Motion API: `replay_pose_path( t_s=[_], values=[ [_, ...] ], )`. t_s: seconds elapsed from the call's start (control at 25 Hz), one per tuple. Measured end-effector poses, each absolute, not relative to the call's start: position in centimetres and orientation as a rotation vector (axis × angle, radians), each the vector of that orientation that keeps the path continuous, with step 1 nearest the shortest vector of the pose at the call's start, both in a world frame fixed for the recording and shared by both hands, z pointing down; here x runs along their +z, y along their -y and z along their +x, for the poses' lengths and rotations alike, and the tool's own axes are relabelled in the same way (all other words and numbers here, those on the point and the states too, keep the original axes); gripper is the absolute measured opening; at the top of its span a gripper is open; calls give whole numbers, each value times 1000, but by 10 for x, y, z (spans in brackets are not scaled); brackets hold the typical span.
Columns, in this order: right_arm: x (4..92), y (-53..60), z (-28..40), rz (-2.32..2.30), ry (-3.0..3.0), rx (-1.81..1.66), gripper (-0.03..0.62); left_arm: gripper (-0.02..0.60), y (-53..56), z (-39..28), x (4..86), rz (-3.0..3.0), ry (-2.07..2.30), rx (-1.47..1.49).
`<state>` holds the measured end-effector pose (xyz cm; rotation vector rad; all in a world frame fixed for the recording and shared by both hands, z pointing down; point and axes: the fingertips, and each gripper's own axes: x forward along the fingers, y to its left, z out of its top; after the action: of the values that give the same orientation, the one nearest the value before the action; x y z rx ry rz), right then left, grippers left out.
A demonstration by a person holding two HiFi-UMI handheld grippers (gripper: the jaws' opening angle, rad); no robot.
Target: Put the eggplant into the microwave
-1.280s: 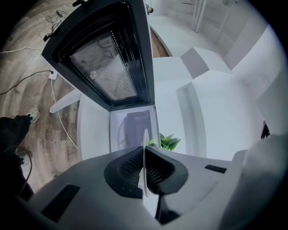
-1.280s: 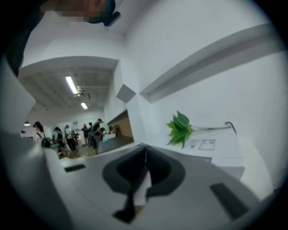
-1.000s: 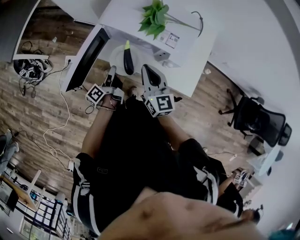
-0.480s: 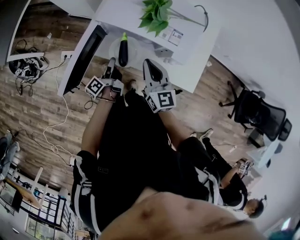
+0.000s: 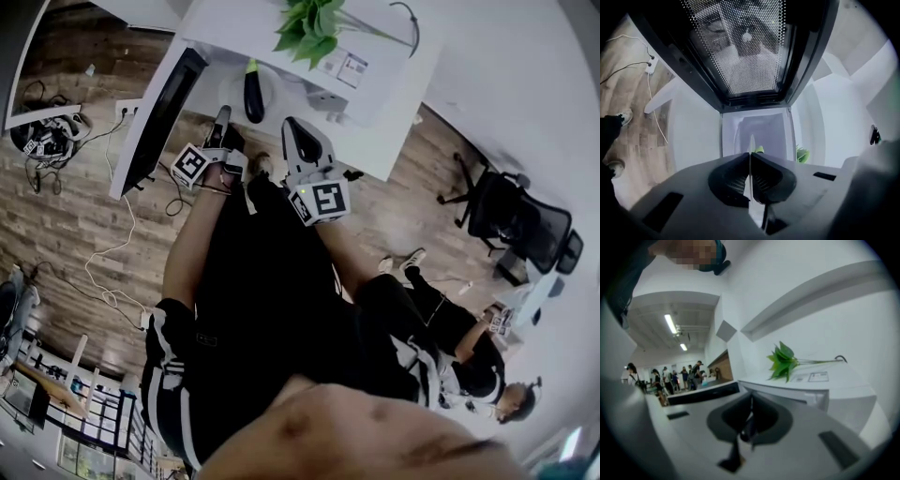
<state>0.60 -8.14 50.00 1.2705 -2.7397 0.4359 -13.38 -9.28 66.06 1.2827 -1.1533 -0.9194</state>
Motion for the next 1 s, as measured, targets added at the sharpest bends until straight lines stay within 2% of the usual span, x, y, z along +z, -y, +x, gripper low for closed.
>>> replay_pose_path(
  t_s=[1.0],
  values=[
    [525, 85, 12, 1313, 2681, 479, 32, 40, 131, -129, 699, 1290, 1163, -888]
  ],
)
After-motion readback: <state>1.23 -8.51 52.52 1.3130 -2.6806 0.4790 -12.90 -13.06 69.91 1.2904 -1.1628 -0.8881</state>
